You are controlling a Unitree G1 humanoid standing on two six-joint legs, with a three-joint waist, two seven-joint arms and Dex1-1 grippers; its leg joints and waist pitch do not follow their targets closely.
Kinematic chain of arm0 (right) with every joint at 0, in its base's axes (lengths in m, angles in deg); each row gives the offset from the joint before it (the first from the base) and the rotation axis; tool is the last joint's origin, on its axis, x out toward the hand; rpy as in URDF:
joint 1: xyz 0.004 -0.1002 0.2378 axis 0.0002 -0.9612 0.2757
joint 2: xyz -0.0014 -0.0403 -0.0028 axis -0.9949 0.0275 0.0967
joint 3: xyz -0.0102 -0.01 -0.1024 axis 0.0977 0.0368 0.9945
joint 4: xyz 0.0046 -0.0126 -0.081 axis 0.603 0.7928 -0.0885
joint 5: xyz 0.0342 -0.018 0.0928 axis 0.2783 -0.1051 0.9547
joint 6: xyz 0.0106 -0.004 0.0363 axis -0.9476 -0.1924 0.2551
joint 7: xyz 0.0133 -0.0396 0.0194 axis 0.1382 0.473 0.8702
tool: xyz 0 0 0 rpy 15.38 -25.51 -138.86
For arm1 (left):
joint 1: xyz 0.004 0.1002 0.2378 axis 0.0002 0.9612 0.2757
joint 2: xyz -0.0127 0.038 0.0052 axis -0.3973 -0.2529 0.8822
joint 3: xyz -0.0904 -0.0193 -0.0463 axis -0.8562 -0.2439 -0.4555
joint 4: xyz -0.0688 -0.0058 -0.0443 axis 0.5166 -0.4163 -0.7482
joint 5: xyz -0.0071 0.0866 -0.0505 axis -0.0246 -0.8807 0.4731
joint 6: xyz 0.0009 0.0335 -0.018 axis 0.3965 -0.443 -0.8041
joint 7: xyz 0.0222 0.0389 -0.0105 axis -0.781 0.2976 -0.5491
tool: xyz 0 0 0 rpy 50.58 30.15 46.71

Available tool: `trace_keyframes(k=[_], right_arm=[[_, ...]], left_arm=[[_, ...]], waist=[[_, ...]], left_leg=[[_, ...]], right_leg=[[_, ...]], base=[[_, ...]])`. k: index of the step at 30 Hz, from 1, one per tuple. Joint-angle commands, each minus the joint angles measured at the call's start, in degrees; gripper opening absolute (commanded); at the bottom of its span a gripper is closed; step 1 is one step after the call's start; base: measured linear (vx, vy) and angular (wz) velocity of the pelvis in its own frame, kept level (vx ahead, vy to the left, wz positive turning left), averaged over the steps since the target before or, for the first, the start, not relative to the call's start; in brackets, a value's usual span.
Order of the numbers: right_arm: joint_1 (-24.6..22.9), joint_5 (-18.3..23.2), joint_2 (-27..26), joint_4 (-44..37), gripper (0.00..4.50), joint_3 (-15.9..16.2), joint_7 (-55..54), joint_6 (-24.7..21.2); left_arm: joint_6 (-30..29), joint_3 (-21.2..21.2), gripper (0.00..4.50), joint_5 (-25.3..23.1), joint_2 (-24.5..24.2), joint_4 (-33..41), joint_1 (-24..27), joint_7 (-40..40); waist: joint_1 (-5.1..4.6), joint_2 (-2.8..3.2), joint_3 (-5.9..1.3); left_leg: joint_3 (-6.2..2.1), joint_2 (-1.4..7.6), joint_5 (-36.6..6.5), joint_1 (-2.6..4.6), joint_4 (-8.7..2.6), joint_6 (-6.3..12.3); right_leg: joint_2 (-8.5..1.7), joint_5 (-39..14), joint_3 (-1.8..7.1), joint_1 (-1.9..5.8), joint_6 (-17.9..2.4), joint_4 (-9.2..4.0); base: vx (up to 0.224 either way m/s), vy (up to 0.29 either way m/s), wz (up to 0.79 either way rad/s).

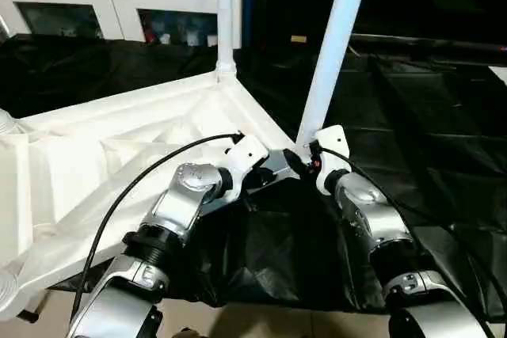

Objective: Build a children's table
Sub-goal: Rotate leg to tighten

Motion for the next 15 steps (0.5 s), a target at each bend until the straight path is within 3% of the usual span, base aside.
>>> trace_keyframes(k=[1,4,6,15], right_arm=[[0.06,-0.14,-4.02,0.88,3.39,5.60,6.06,0.30],[-0.07,-1.91,-0.97,0.72,3.80,6.40,7.26,1.44],[-0.65,-1.67,0.85,-0.48,3.80,7.12,11.57,2.27],[-5.77,2.60,10.00,-10.25,3.80,10.10,32.39,1.29]], left_arm=[[3.62,2.65,0.00,1.83,3.15,0.94,-2.10,1.29],[3.96,2.12,0.00,2.52,1.39,1.70,-1.36,3.65],[4.89,1.97,0.00,2.74,0.30,1.90,-0.92,5.17],[6.56,1.82,0.00,6.24,-5.07,6.08,1.57,16.30]], waist=[[0.00,-0.33,-3.85],[-0.05,-0.33,-3.71],[-0.03,-0.21,-3.71],[0.28,-0.42,-3.88]], left_leg=[[-0.42,2.03,-10.05,0.47,-3.81,2.81],[-0.45,2.02,-11.90,0.58,-3.91,2.22],[-0.46,2.02,-12.12,0.56,-3.86,2.44],[-0.45,2.28,-9.80,0.33,-3.65,4.76]], right_leg=[[-4.57,-11.68,2.78,2.84,-11.66,-4.44],[-4.64,-15.08,2.79,2.76,-10.90,-4.80],[-4.63,-15.41,2.81,2.76,-10.69,-4.87],[-4.59,-9.87,2.85,3.16,-12.58,-4.18]], base=[[0.000,0.000,0.00],[0.000,0.000,0.00],[0.000,0.000,0.00],[0.000,0.000,0.00]])
